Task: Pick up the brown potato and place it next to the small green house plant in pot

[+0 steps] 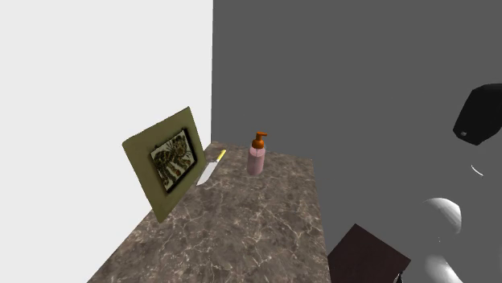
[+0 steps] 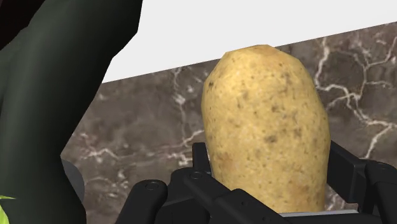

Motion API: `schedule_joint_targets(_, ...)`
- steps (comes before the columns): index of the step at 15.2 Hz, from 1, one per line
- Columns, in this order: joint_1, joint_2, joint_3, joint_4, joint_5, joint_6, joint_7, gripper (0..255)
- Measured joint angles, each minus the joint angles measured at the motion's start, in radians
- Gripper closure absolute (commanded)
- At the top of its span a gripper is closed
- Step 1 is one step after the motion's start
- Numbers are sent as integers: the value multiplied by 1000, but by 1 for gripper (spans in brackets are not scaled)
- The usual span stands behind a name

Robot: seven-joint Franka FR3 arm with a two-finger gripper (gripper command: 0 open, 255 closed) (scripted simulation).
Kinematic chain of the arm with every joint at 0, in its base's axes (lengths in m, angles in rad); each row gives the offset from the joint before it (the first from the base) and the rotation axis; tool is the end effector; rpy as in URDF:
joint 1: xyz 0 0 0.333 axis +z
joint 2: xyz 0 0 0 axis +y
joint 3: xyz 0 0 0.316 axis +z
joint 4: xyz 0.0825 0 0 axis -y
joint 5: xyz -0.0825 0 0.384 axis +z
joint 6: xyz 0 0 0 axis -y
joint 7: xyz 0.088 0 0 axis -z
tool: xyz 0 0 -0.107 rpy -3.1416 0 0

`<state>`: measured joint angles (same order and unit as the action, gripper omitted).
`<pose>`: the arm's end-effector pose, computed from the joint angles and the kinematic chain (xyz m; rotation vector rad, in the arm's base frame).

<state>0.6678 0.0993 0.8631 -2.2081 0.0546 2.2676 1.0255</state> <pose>0.0227 0.5362 0.3507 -3.0241 -0.7208 0.1775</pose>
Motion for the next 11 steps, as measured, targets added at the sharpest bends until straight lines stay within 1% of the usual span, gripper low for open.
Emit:
schedule_joint_targets(3, 7, 29, -5, -13, -27, 33, 17, 255)
schedule_joint_targets(8, 8, 31, -5, -16, -29, 38, 19, 255)
schedule_joint_targets(9, 8, 31, -5, -16, -29, 38, 19, 0)
schedule_joint_targets(11, 8, 31, -5, -16, -29, 38, 19, 0)
